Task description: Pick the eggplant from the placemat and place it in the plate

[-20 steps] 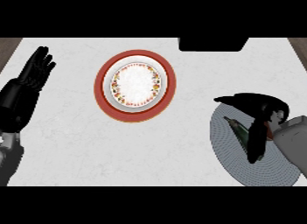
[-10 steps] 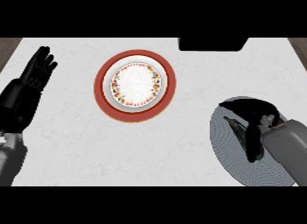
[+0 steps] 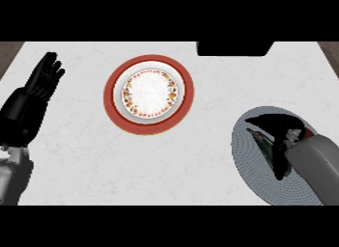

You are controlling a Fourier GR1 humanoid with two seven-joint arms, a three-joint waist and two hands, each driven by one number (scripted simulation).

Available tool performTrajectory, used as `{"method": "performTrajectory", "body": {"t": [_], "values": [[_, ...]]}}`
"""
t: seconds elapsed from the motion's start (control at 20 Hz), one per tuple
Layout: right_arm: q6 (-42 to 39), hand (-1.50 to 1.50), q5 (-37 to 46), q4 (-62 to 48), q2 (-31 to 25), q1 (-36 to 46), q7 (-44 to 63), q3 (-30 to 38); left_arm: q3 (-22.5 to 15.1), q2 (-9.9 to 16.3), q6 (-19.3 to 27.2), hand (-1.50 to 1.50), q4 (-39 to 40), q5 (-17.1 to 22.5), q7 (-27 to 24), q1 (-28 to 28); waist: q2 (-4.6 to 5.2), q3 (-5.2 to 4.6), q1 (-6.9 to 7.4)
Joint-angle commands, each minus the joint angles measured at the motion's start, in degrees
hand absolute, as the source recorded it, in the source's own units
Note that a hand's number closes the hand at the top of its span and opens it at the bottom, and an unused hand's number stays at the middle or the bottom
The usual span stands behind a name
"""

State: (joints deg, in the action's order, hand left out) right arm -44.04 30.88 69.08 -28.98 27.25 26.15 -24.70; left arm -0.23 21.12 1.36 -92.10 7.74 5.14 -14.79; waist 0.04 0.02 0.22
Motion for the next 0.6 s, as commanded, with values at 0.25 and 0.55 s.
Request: {"method": "performTrajectory", "body": {"t": [0.25, 0.55], "values": [[2.91, -1.50, 9.01, -10.14, 1.02, -1.13, -8.69, 0.48, 0.98, -1.87, -1.62, 0.00, -3.40, -1.97, 0.62, 2.90, 0.01, 0.00, 0.25], [8.79, 1.50, 11.11, -9.15, 5.56, -3.37, -8.97, 0.26, 2.03, -2.12, -2.31, 0.00, 1.72, -2.85, -1.58, -0.08, 0.05, 0.00, -0.13]]}}
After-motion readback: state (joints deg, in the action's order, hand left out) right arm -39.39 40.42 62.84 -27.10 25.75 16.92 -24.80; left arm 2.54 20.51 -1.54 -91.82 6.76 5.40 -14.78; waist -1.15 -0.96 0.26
